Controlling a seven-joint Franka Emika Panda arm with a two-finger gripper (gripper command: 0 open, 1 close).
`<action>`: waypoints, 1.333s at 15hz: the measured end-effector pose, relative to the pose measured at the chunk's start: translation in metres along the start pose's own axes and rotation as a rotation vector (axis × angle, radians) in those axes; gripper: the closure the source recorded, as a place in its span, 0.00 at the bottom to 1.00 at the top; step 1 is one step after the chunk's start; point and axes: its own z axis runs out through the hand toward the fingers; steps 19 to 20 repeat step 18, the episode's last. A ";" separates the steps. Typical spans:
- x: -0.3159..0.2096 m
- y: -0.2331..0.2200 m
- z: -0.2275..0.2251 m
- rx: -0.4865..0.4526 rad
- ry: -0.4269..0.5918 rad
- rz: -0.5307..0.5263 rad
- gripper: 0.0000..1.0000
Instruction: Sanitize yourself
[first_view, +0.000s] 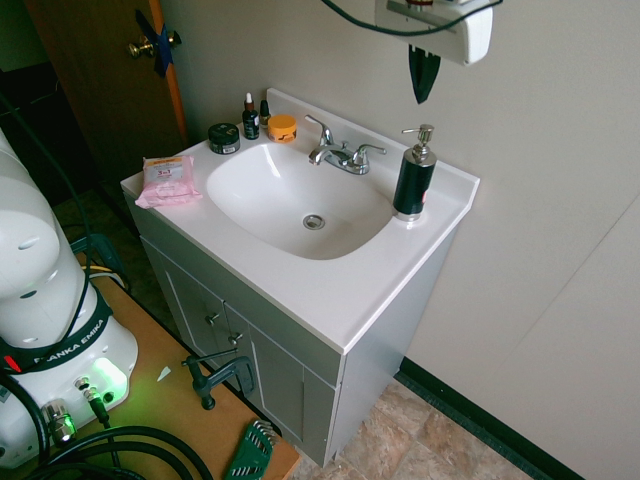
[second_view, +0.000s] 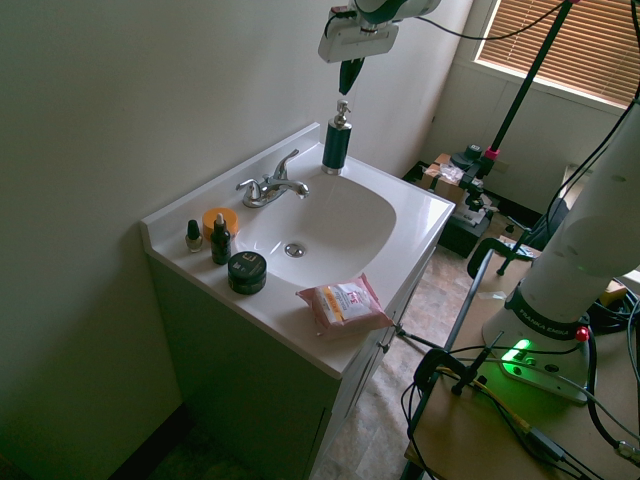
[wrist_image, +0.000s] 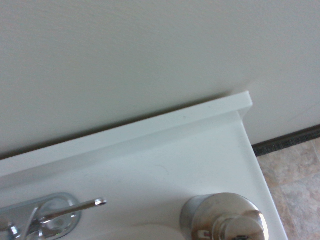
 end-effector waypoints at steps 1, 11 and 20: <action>-0.013 -0.004 -0.011 0.008 -0.001 -0.025 0.00; -0.099 0.006 -0.004 -0.018 -0.048 -0.143 0.00; -0.137 0.010 0.012 -0.037 -0.088 -0.187 0.00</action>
